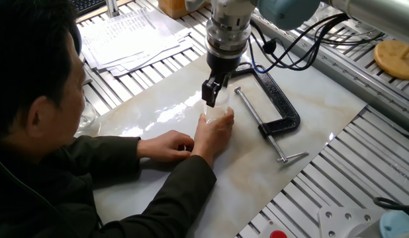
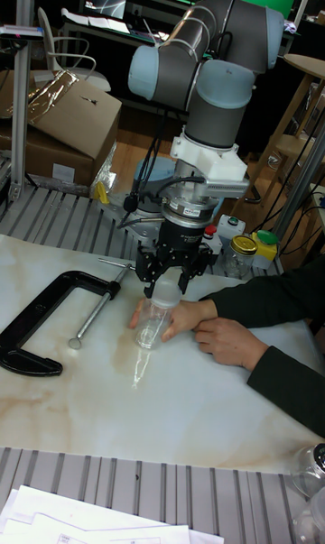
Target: Unscrew the lid from the jar
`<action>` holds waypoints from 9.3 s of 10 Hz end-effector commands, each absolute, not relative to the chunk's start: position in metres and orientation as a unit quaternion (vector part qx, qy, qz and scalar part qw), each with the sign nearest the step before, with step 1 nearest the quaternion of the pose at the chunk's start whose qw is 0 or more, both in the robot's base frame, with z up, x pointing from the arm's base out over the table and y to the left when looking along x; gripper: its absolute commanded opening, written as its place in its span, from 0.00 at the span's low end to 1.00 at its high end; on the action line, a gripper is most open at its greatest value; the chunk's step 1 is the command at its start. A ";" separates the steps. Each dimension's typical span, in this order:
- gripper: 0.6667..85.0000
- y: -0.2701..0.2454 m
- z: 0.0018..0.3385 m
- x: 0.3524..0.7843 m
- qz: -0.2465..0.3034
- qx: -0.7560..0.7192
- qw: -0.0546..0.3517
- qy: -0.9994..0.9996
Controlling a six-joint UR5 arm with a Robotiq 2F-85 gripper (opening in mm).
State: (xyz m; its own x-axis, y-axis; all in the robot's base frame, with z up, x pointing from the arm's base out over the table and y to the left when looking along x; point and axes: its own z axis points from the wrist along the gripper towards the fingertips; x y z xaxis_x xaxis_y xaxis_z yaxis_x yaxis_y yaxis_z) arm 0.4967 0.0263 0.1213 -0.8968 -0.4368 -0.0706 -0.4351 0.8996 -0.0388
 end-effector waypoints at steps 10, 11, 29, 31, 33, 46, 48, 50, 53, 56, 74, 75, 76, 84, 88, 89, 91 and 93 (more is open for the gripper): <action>0.00 0.022 0.130 0.508 -0.057 -0.609 0.069 0.788; 0.00 0.027 0.128 0.508 -0.053 -0.636 0.074 0.766; 0.89 0.011 0.137 0.506 -0.076 -0.809 0.071 0.578; 0.91 0.025 0.137 0.495 -0.036 -0.760 0.086 0.644; 0.90 0.032 0.139 0.492 -0.008 -0.678 0.097 0.729; 0.90 0.041 0.132 0.501 0.068 -0.150 0.055 0.985; 0.90 0.038 0.131 0.501 0.067 -0.163 0.052 0.983; 0.90 0.039 0.134 0.501 0.089 -0.183 0.050 0.978; 0.90 0.033 0.138 0.503 0.090 -0.200 0.051 0.974; 0.90 0.036 0.140 0.506 0.095 -0.200 0.051 0.974; 0.13 0.037 0.134 0.509 0.094 -0.209 0.055 0.972; 0.01 0.035 0.133 0.508 0.088 -0.217 0.054 0.971; 0.00 0.034 0.133 0.508 0.086 -0.228 0.054 0.968; 0.00 0.025 0.126 0.513 0.042 -0.392 0.071 0.916; 0.00 0.022 0.123 0.503 0.042 -0.495 0.061 0.865; 0.00 0.021 0.121 0.501 0.043 -0.518 0.062 0.852; 0.00 0.020 0.120 0.501 0.039 -0.552 0.062 0.831; 0.00 0.013 0.121 0.501 0.023 -0.618 0.052 0.784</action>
